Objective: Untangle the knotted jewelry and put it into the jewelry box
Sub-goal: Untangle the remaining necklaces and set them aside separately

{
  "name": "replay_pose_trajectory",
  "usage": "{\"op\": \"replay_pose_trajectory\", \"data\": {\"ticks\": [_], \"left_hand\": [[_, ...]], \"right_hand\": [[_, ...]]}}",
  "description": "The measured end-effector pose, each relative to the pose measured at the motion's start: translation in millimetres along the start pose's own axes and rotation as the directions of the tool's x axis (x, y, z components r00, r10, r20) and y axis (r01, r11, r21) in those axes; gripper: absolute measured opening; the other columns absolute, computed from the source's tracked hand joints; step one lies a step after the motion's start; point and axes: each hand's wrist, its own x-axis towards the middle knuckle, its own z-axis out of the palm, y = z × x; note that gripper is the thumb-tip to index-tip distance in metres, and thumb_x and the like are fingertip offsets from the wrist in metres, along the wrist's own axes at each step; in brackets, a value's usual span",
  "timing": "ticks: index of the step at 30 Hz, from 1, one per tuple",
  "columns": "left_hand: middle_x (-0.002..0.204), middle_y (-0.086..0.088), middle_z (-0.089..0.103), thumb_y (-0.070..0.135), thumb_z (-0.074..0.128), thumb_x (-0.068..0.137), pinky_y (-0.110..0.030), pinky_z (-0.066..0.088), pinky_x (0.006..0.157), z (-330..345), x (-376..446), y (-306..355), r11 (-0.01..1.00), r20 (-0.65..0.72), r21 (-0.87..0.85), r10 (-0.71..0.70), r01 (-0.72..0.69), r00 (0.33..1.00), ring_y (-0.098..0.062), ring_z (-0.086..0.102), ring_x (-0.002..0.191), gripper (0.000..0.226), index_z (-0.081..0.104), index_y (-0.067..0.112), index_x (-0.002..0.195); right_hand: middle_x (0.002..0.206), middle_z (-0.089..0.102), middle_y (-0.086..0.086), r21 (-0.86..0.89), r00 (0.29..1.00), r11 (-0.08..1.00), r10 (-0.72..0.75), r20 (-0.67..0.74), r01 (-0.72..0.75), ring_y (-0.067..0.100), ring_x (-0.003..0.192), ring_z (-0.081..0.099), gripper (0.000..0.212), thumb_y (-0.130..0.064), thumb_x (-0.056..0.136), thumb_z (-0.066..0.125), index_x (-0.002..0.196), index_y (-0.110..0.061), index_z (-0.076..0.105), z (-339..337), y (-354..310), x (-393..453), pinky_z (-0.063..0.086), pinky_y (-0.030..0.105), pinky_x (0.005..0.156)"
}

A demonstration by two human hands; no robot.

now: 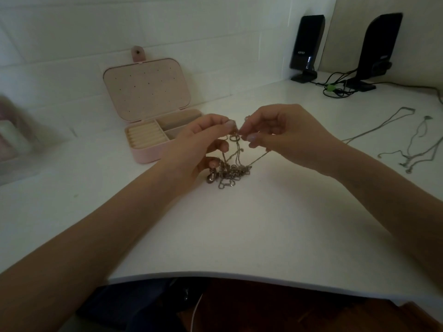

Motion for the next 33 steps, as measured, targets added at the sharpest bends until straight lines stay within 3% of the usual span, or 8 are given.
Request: {"op": "replay_pose_trajectory", "data": {"ticks": [7, 9, 14, 19, 24, 27, 30, 33], "left_hand": [[0.066, 0.013, 0.053, 0.015, 0.048, 0.098, -0.014, 0.021, 0.037, 1.7, -0.1, -0.4, 0.999, 0.074, -0.034, -0.006, 0.008, 0.997, -0.004, 0.036, 0.050, 0.016, 0.060, 0.021, 0.090], [0.066, 0.010, 0.048, 0.011, 0.044, 0.098, -0.015, 0.017, 0.037, 2.7, -0.2, 0.8, 0.999, 0.113, -0.032, -0.037, 0.041, 0.993, -0.004, 0.032, 0.049, 0.022, 0.059, 0.021, 0.086], [0.068, 0.009, 0.043, 0.017, 0.048, 0.076, -0.019, 0.016, 0.041, -0.3, 0.2, 2.5, 0.995, 0.188, -0.068, -0.054, 0.068, 0.981, -0.007, 0.028, 0.053, 0.008, 0.054, 0.023, 0.077], [0.063, 0.012, 0.047, 0.014, 0.061, 0.074, -0.016, 0.023, 0.040, -4.6, 3.9, 0.4, 0.992, 0.050, -0.088, 0.100, -0.095, 0.994, -0.007, 0.033, 0.055, 0.023, 0.040, 0.024, 0.072], [0.069, 0.013, 0.058, 0.021, 0.079, 0.068, -0.016, 0.031, 0.043, -1.3, -0.9, 0.0, 0.989, 0.059, 0.061, 0.134, -0.138, 0.989, -0.006, 0.043, 0.056, 0.030, 0.050, 0.024, 0.078], [0.062, 0.011, 0.063, 0.022, 0.073, 0.070, -0.015, 0.027, 0.039, 5.8, -5.3, -0.4, 0.984, 0.067, 0.131, 0.116, -0.124, 0.991, -0.005, 0.045, 0.047, 0.024, 0.056, 0.020, 0.087], [0.058, 0.004, 0.060, 0.011, 0.070, 0.079, -0.012, 0.023, 0.035, 6.9, -6.3, -0.9, 0.981, 0.031, 0.146, 0.126, -0.129, 0.992, -0.005, 0.040, 0.039, 0.011, 0.059, 0.015, 0.080], [0.063, 0.007, 0.065, 0.021, 0.064, 0.087, -0.013, 0.020, 0.036, 4.1, -4.4, -0.7, 0.977, 0.012, 0.172, 0.128, -0.128, 0.992, -0.005, 0.041, 0.038, 0.010, 0.063, 0.018, 0.077]], "right_hand": [[0.071, 0.065, 0.012, -0.056, 1.000, 0.998, -0.014, -0.023, 0.012, 0.014, 0.063, 0.051, 0.002, -0.016, 0.085, 0.071, 0.087, -0.016, 0.071, -0.3, 0.4, -0.4, 0.040, 0.019, 0.059], [0.062, 0.057, 0.003, -0.051, 0.999, 0.999, -0.004, -0.037, 0.003, 0.015, 0.060, 0.045, 0.002, -0.018, 0.086, 0.070, 0.085, -0.017, 0.070, -0.7, 0.7, 0.1, 0.034, 0.020, 0.056], [0.056, 0.047, -0.005, -0.035, 0.999, 0.999, 0.001, -0.053, -0.003, 0.015, 0.057, 0.039, 0.006, -0.021, 0.089, 0.067, 0.086, -0.016, 0.070, -1.2, 2.6, 1.0, 0.030, 0.021, 0.053], [0.070, 0.041, 0.015, 0.169, 0.999, 0.985, 0.036, 0.010, -0.037, 0.018, 0.061, 0.036, 0.011, -0.017, 0.093, 0.062, 0.094, -0.007, 0.065, -6.1, -1.0, -0.8, 0.032, 0.026, 0.057], [0.058, 0.048, 0.001, 0.198, 1.000, 0.980, 0.006, 0.011, -0.008, 0.009, 0.055, 0.040, 0.004, -0.013, 0.086, 0.068, 0.088, -0.009, 0.066, -8.6, -4.1, -1.8, 0.034, 0.018, 0.055], [0.053, 0.047, -0.009, 0.165, 1.000, 0.986, 0.000, 0.029, -0.005, 0.006, 0.052, 0.036, 0.006, -0.015, 0.083, 0.072, 0.086, -0.013, 0.066, -4.6, -4.0, -2.4, 0.029, 0.019, 0.053], [0.055, 0.041, -0.002, 0.154, 1.000, 0.988, -0.001, 0.010, -0.001, 0.009, 0.053, 0.030, 0.007, -0.018, 0.081, 0.074, 0.083, -0.015, 0.067, -4.5, -4.4, -2.3, 0.023, 0.021, 0.051], [0.062, 0.047, 0.009, 0.167, 1.000, 0.986, 0.001, 0.007, -0.003, 0.010, 0.055, 0.034, 0.007, -0.017, 0.083, 0.071, 0.087, -0.012, 0.071, -8.0, -5.6, -2.4, 0.022, 0.021, 0.052]]}}
